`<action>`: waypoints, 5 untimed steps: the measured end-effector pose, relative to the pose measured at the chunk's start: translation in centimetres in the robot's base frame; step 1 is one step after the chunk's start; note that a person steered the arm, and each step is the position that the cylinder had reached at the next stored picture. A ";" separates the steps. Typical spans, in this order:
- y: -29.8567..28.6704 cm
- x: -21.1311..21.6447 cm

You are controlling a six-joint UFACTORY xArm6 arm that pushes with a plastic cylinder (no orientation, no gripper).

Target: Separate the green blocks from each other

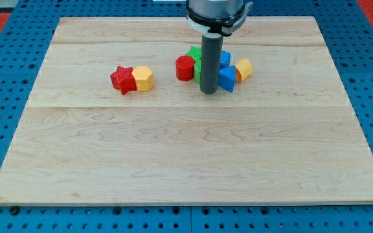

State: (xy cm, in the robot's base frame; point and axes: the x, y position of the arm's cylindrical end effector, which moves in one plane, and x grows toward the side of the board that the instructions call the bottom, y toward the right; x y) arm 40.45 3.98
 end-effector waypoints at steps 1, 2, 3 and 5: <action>2.2 -0.5; 3.9 -1.3; 3.2 -3.4; 0.0 -6.7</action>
